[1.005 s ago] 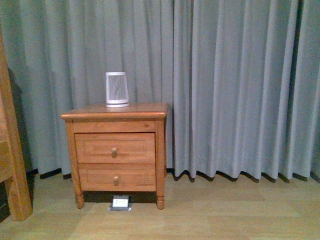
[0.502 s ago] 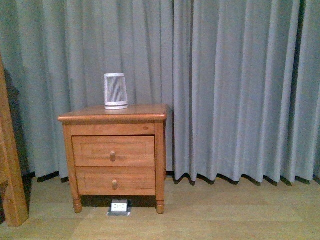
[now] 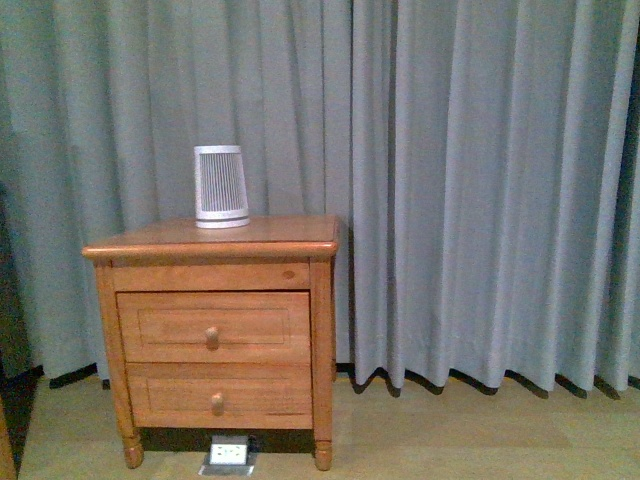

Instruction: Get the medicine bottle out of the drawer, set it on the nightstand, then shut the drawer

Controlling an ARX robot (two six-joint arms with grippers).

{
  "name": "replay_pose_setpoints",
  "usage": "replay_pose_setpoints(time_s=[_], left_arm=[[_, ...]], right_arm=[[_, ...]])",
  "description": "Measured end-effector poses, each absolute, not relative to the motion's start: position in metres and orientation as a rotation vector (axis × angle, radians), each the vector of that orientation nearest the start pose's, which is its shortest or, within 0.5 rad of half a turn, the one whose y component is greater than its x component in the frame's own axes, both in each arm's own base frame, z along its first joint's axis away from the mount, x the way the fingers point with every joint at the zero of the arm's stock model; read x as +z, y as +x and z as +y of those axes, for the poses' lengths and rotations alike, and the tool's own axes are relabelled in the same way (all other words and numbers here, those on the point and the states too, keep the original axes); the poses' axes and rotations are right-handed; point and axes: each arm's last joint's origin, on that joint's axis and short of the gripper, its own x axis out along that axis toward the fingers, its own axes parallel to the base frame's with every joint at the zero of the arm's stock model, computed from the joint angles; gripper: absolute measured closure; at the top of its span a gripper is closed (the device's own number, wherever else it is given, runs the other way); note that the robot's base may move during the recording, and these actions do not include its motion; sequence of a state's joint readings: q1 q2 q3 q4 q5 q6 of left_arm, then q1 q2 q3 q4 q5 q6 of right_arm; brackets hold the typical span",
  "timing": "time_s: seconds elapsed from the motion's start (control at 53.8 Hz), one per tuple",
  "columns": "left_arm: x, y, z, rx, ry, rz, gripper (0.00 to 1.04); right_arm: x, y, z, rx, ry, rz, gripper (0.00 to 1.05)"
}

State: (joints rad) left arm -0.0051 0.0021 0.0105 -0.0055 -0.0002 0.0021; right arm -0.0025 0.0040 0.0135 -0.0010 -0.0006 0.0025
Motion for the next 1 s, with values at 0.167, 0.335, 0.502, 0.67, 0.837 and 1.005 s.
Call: replay_pose_setpoints(time_s=[0.167,0.335,0.502,0.67,0.837,1.005], left_arm=[[0.166,0.097,-0.001,-0.005,0.002,-0.003,0.07],[0.166,0.097,-0.001,-0.006,0.002,-0.003,0.07],[0.166,0.097,0.0,-0.005,0.002,-0.003,0.07],[0.166,0.097,0.0,-0.005,0.002,-0.003,0.07],[0.162,0.107,0.004,0.098,-0.071,0.208,0.07],[0.18,0.148,0.005,0.096,-0.061,0.148,0.07]], right_arm=[[0.168,0.097,0.0,-0.002,0.002,-0.009,0.07],[0.168,0.097,0.0,-0.002,0.002,-0.009,0.07],[0.168,0.097,0.0,-0.002,0.002,-0.009,0.07],[0.168,0.097,0.0,-0.002,0.002,-0.009,0.07],[0.168,0.097,0.0,-0.002,0.002,-0.009,0.07],[0.168,0.097,0.0,-0.002,0.002,-0.009,0.07]])
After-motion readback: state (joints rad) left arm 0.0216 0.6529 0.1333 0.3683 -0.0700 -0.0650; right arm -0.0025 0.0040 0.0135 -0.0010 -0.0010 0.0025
